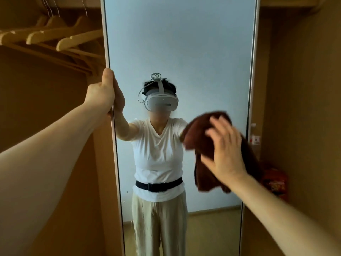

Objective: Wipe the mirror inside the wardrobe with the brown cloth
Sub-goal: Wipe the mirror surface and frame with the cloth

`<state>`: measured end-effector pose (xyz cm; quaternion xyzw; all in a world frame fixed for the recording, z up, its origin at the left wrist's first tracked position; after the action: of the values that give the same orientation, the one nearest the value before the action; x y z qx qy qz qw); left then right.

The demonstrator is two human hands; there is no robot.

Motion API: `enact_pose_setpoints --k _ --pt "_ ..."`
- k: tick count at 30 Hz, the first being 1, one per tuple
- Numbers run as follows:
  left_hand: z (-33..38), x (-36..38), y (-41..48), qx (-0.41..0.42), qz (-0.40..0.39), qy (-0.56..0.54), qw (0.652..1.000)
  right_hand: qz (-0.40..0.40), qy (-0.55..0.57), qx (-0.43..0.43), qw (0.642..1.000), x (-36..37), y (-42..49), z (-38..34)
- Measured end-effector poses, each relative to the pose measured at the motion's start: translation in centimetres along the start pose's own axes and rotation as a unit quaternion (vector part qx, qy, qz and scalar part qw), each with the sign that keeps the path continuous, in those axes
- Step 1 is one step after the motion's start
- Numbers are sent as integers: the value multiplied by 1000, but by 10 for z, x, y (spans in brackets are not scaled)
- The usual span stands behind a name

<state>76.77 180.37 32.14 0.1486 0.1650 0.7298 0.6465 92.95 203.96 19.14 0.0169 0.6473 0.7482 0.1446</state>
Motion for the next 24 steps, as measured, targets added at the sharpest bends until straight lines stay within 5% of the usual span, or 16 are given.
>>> enact_pose_setpoints --k 4,8,16,19,24 --pt "3 -2 -4 3 5 3 1000 -106 -23 -111 988 -1 -44 -6" --pt "3 1 -3 12 1 7 1000 -120 -19 -164 979 -16 21 6" --pt "2 2 -3 23 6 -2 1000 90 2 109 990 -25 159 19" --pt "2 2 -3 26 4 0 1000 85 7 14 996 -6 101 -13" --pt "1 1 -2 10 8 4 1000 -78 -17 -259 963 20 -17 -43"
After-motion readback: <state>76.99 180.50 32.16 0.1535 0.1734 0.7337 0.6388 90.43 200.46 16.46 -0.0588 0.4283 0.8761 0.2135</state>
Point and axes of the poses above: each hand's wrist, its own y-axis towards the middle knuckle, its own x-axis out of the palm, z = x × y, the point moved 5 cm from there along y, towards the middle knuckle, and after that the axes turned 8 degrees about z, right-handed, at the moved point
